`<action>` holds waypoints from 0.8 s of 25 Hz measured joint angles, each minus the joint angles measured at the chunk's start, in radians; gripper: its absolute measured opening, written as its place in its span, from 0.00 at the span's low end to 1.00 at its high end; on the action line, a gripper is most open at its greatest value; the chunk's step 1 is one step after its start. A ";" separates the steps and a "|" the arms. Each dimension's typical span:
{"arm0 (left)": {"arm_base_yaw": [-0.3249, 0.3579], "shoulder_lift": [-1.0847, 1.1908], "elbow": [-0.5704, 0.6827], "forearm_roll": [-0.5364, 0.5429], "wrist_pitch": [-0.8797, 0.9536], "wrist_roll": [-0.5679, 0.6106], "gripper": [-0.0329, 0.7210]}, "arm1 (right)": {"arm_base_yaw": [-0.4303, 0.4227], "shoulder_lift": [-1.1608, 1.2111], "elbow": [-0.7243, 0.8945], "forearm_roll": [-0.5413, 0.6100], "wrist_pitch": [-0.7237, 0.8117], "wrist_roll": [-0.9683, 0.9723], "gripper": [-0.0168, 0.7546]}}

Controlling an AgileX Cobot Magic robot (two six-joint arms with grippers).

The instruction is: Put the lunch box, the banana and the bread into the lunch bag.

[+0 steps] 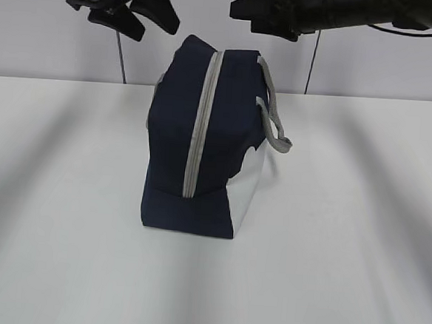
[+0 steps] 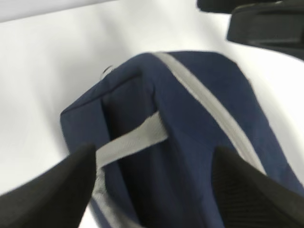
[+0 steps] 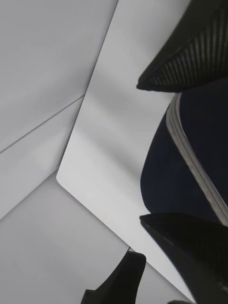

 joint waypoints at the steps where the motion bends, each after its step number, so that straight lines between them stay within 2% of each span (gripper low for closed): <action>1: 0.000 -0.011 0.000 0.036 0.028 -0.022 0.69 | 0.000 -0.032 0.038 0.000 0.000 -0.024 0.77; 4: 0.000 -0.048 0.000 0.106 0.099 -0.065 0.65 | 0.000 -0.123 0.130 0.000 -0.002 -0.069 0.74; 12: -0.011 -0.187 0.037 0.195 0.113 -0.145 0.62 | 0.004 -0.343 0.337 0.000 0.048 -0.080 0.65; 15: -0.022 -0.269 0.145 0.211 0.113 -0.156 0.62 | 0.004 -0.430 0.432 0.000 0.067 -0.087 0.65; 20: -0.025 -0.439 0.416 0.217 0.115 -0.157 0.62 | 0.007 -0.600 0.630 0.000 0.150 -0.126 0.64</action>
